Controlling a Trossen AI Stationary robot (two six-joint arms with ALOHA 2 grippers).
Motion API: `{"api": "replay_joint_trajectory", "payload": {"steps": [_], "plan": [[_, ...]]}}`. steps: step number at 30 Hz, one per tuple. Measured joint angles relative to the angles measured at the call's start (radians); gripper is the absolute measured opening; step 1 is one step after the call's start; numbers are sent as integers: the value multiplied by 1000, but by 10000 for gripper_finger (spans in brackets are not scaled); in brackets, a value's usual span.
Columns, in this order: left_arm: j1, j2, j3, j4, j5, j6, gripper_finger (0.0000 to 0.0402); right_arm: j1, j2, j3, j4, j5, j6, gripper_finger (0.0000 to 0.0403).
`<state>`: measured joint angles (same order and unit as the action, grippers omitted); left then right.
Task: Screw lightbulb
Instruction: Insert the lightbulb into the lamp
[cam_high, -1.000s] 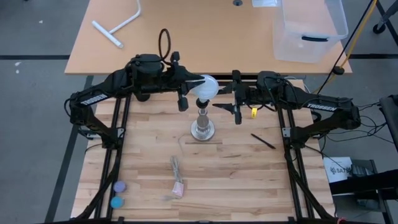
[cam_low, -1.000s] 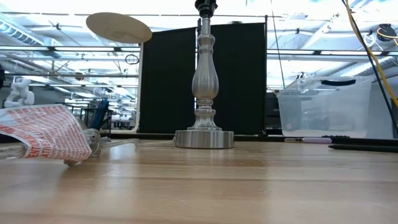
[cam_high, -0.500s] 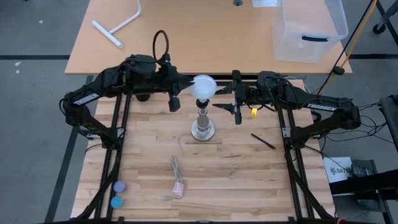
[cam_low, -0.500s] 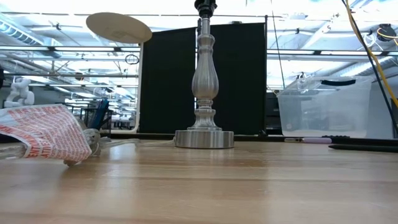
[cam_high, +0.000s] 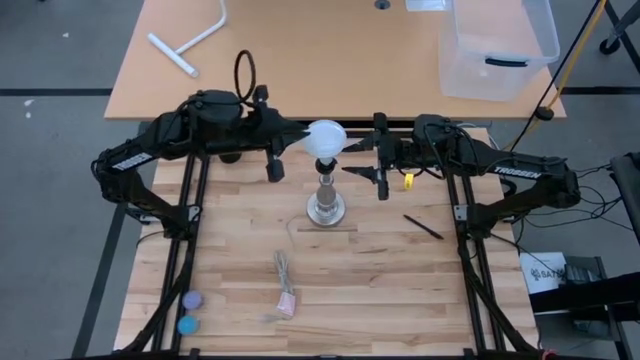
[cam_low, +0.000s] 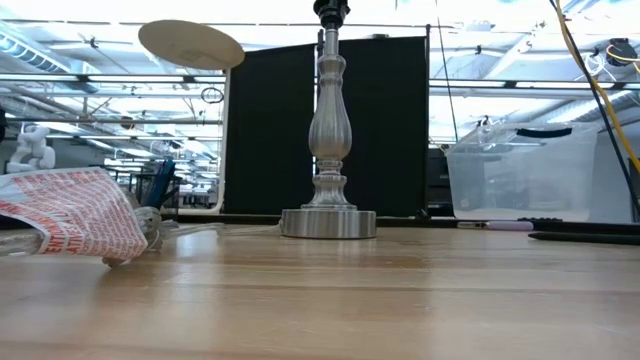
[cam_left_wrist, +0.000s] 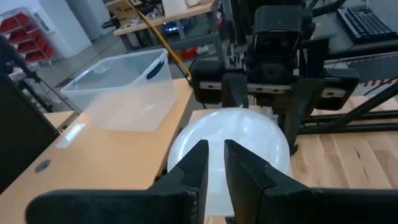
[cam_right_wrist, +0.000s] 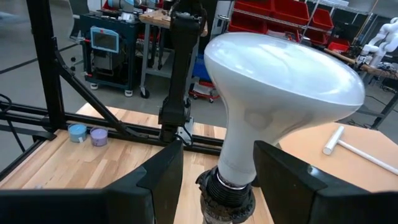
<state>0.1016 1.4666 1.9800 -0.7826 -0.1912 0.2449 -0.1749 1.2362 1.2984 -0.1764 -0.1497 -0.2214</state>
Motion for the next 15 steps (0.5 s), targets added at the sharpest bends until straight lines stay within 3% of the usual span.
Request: {"api": "replay_joint_trajectory", "payload": {"steps": [4,9,15], "plan": [[-14,-8,0,15,-5,9,58,0,0,0,0,0,0,187],[-35,-38,0,-15,-137,3,58,0,0,0,-5,0,2,187],[-41,-133,-39,-59,-167,-55,57,0,0,0,-73,0,-14,183]]}}
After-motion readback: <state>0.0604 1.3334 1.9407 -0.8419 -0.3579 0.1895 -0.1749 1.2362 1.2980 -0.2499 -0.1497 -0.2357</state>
